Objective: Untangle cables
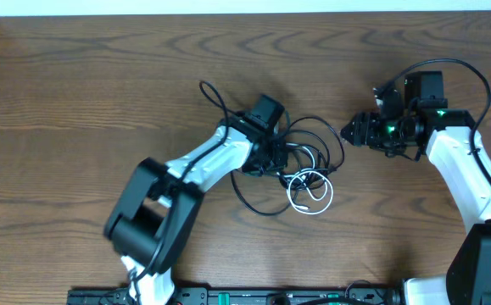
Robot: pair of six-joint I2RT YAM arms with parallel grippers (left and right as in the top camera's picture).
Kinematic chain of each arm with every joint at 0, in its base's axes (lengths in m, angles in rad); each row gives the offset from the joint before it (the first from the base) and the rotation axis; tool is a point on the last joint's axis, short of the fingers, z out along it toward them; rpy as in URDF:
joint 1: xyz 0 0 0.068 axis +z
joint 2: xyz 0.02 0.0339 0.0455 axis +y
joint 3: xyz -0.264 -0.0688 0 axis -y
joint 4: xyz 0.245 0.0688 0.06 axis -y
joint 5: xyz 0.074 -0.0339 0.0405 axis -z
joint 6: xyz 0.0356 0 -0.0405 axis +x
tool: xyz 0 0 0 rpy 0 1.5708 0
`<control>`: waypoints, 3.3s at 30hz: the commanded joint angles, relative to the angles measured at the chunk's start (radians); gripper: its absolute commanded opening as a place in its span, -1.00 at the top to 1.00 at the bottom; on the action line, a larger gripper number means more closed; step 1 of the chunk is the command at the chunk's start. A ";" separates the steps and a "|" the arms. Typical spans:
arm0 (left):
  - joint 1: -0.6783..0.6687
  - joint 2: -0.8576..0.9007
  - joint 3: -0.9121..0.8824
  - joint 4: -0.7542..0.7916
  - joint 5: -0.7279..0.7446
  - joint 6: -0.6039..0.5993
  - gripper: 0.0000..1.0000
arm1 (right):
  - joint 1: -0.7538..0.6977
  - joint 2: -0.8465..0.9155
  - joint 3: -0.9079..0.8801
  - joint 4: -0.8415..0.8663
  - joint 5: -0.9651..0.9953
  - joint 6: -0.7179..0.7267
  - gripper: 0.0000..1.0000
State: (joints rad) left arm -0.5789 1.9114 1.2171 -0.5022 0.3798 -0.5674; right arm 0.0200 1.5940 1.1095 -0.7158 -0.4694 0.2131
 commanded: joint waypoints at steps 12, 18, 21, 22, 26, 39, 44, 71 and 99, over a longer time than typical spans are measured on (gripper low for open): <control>0.009 -0.478 0.014 -0.028 0.002 0.192 0.85 | 0.034 -0.095 0.003 0.145 -0.357 -0.141 -0.22; 0.040 -0.478 0.014 -0.036 0.062 0.188 0.85 | 0.034 -0.204 0.003 0.145 -0.353 -0.144 -0.31; 0.068 -0.478 0.014 -0.032 0.087 0.154 0.85 | 0.034 -0.224 0.003 0.143 -0.353 -0.139 -0.32; 0.075 -0.478 0.014 -0.032 0.093 0.143 0.85 | 0.034 -0.224 0.003 0.140 -0.353 -0.139 -0.32; 0.099 -0.478 0.014 -0.027 0.143 0.134 0.85 | 0.067 -0.211 0.003 0.130 -0.353 -0.139 -0.33; 0.103 -0.478 0.014 -0.022 0.145 0.101 0.85 | 0.287 -0.185 0.002 0.119 -0.258 -0.211 -0.37; 0.103 -0.478 0.014 -0.022 0.145 0.098 0.85 | 0.325 -0.139 0.002 0.090 -0.246 -0.222 -0.35; 0.103 -0.478 0.014 -0.016 0.163 0.072 0.85 | 0.394 0.007 0.002 0.204 -0.212 -0.221 0.98; 0.103 -0.477 0.014 -0.032 0.151 0.085 0.85 | -0.034 -0.255 0.003 0.159 -0.195 -0.019 0.98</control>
State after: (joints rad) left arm -0.4751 1.4364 1.2190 -0.5201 0.5255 -0.4969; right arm 0.0845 1.4223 1.1095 -0.5499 -0.5938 0.1940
